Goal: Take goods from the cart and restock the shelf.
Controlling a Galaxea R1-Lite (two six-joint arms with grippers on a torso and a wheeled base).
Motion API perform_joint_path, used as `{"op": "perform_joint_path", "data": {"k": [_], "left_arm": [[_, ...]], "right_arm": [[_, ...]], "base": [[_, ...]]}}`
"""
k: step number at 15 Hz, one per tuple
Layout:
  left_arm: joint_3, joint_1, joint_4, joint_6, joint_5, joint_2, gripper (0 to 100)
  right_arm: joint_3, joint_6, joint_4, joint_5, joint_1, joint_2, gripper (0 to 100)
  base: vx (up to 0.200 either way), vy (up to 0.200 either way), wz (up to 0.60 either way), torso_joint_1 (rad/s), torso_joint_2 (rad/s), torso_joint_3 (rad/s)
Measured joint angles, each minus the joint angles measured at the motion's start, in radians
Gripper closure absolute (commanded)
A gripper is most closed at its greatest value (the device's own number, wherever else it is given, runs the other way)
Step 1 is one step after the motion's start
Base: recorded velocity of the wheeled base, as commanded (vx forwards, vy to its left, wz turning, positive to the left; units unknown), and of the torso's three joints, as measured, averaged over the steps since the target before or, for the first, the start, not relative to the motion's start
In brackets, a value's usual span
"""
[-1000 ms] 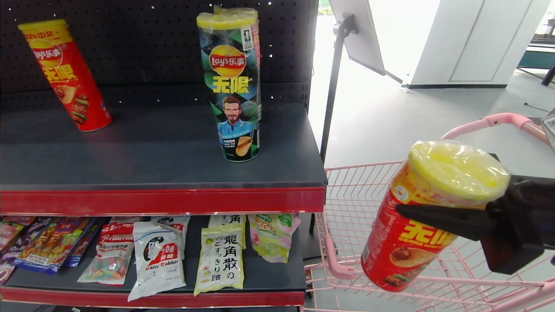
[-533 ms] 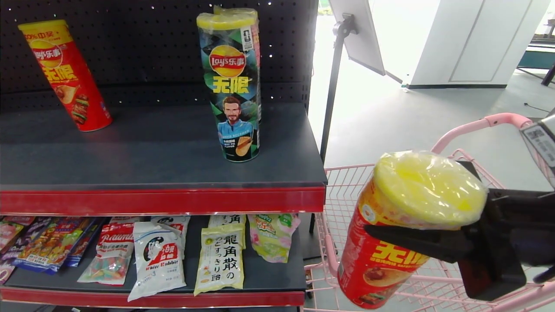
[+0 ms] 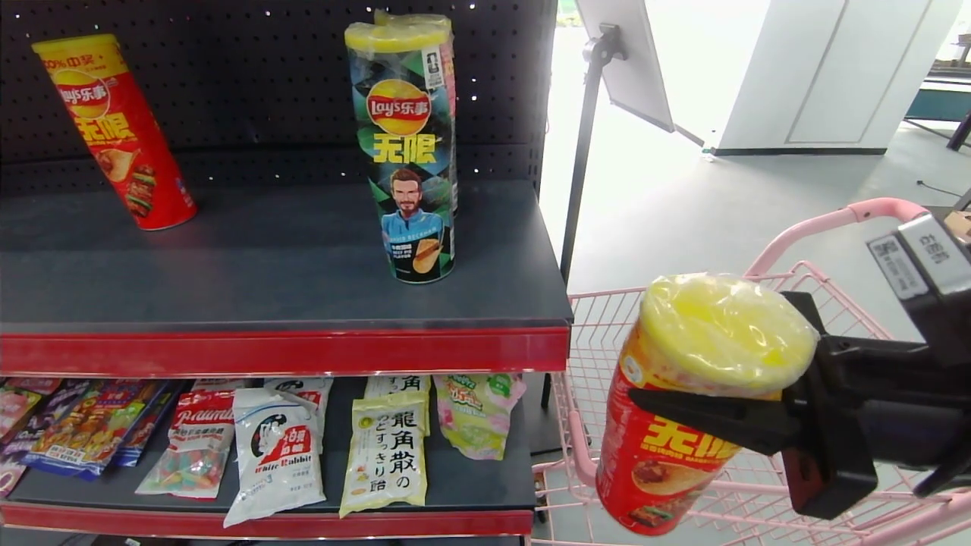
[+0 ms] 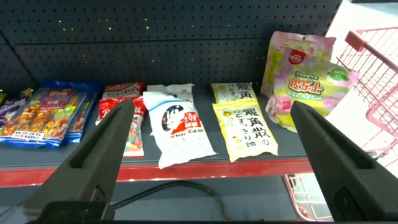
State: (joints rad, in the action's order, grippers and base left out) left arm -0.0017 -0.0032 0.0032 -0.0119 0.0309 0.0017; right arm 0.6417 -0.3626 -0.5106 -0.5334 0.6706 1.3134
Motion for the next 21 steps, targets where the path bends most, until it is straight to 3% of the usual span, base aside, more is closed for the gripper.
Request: {"op": "perform_joint_path", "data": {"k": [7, 21], "left_arm": [[0.0, 0.0, 0.001, 0.0, 0.0, 0.0, 0], [0.0, 0.0, 0.0, 0.0, 0.0, 0.0, 0]], "right_arm": [[-0.038, 0.002, 0.001, 0.04, 0.023, -0.031, 100], [-0.043, 0.002, 0.0, 0.04, 0.028, -0.033, 100]], "base": [[0.0, 0.0, 0.0, 0.013, -0.03, -0.019], [0.0, 0.0, 0.0, 0.215, -0.51, -0.299]]}}
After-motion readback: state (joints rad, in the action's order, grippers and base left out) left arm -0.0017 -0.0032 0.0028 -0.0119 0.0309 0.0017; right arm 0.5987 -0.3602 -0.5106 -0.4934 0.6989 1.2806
